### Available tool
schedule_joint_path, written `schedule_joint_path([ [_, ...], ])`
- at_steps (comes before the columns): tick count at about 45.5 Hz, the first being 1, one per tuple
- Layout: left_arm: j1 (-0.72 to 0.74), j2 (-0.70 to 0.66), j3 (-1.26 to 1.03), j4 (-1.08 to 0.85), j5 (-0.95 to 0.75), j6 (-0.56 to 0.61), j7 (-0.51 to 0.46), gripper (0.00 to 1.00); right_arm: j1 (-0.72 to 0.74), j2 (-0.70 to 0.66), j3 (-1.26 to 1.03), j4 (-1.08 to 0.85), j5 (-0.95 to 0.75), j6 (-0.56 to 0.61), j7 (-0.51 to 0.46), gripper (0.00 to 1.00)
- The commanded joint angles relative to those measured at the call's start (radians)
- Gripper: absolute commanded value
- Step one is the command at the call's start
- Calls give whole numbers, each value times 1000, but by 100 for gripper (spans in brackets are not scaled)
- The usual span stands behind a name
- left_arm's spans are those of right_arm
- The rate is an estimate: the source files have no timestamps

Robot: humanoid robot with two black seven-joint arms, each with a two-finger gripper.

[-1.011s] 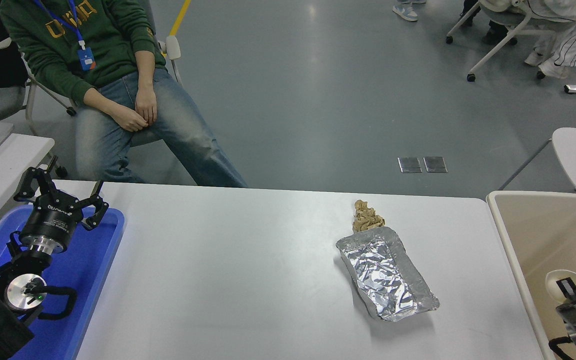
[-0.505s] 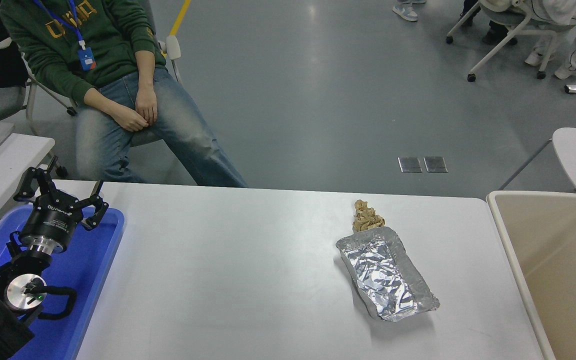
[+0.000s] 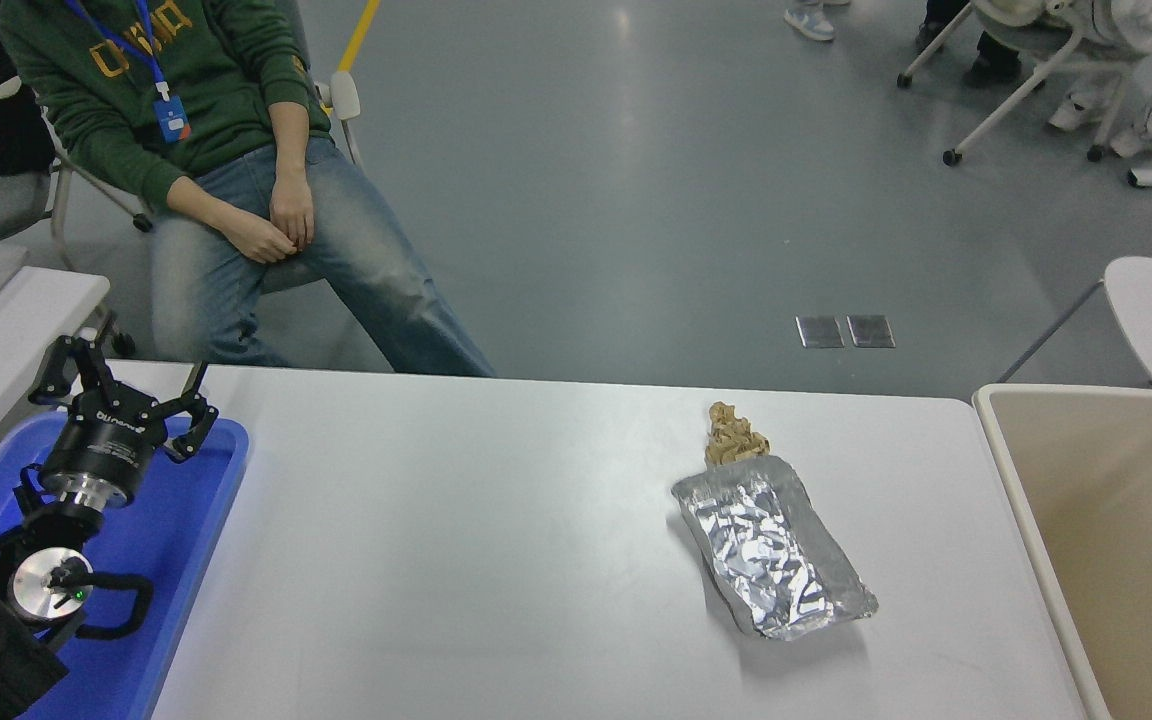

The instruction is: Clean the table surface

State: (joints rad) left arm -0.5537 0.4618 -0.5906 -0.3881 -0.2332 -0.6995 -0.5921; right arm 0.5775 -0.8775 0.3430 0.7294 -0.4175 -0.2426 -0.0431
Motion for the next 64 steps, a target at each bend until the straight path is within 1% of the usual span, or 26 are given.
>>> schedule_joint_path([
  [1,0,0,0,0,0,0,0,100,-4,-75,94,251,3,3,2,99],
  [11,-2,0,0,0,0,0,0,100,-10,-40,197,442,37,-3,3,99],
  [17,-2,0,0,0,0,0,0,100,-2,38,241,456,103,-4,3,99],
  [27,-2,0,-2,0,0,0,0,100,-25,176,346,478,126,2,5,99],
  [46,0,0,-2,0,0,0,0,100,-82,469,485,453,128,23,20,99],
  [55,0,0,-2,0,0,0,0,100,-94,621,576,341,128,51,20,99],
  [64,0,0,-2,0,0,0,0,100,-85,666,636,257,128,68,20,99],
])
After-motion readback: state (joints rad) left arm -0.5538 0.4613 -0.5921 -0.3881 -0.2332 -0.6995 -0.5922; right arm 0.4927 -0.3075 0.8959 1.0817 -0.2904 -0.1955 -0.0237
